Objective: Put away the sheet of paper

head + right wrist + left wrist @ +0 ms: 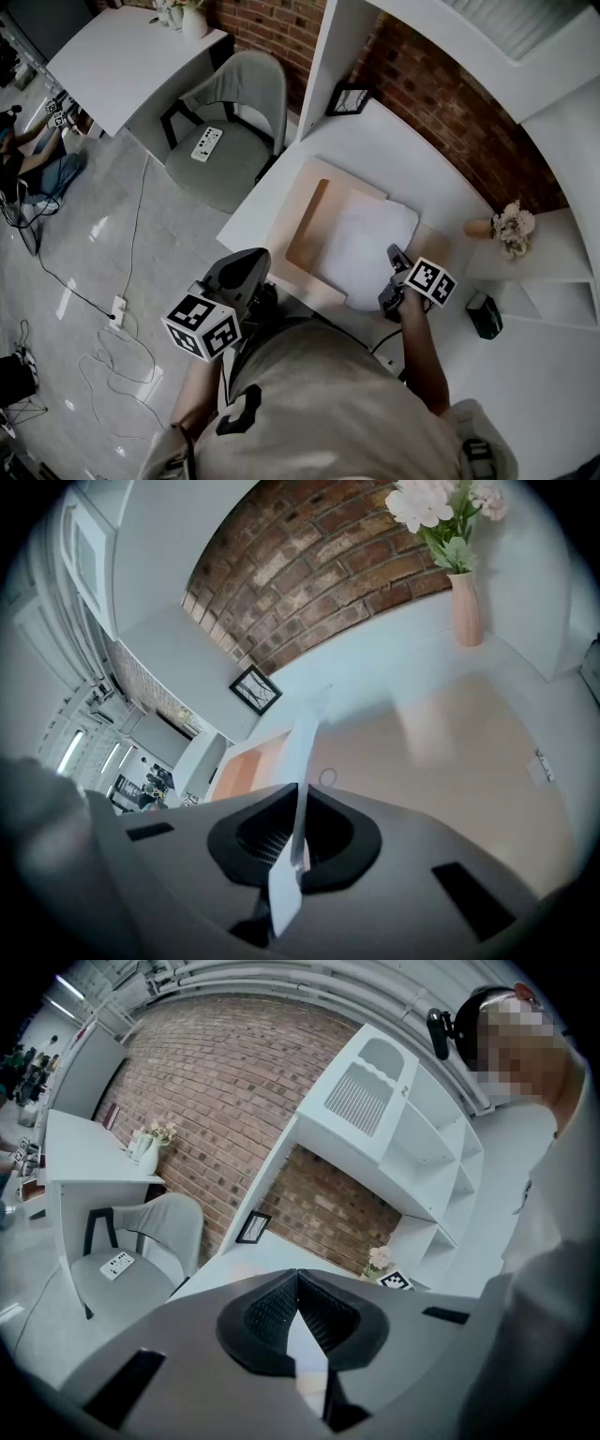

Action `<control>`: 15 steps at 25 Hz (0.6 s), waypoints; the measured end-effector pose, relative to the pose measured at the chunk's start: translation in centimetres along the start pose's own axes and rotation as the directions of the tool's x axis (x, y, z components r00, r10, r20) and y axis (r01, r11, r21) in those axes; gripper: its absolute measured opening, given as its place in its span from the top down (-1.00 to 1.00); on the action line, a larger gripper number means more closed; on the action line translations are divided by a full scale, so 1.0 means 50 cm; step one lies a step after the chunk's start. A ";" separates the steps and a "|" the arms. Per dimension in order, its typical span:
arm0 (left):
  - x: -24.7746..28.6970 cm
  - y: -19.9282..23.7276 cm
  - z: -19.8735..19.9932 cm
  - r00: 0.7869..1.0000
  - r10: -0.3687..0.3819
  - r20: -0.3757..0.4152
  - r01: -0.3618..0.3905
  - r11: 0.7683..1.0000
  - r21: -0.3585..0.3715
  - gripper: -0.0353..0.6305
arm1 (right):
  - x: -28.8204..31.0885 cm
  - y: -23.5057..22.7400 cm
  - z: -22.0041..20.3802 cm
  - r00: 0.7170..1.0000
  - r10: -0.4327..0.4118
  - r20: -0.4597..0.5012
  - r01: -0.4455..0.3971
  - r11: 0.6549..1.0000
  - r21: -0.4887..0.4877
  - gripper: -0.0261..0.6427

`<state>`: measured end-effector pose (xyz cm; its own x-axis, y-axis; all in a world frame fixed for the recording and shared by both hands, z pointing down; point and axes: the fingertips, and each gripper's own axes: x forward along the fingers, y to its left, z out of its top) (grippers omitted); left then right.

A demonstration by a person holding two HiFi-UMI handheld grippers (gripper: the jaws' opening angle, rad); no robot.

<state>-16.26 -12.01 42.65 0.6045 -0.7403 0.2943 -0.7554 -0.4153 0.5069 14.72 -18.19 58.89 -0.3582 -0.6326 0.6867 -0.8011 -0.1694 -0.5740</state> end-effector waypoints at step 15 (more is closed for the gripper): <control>-0.029 0.052 0.019 0.996 -0.082 -0.037 0.082 0.996 0.023 0.85 | 0.030 0.022 -0.015 0.999 0.012 0.043 -0.017 0.993 0.119 0.84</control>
<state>-19.33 -12.51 42.75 0.6730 -0.6839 0.2817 -0.7085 -0.4867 0.5111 12.95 -18.77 59.63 -0.3472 -0.6663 0.6599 -0.7323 -0.2470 -0.6346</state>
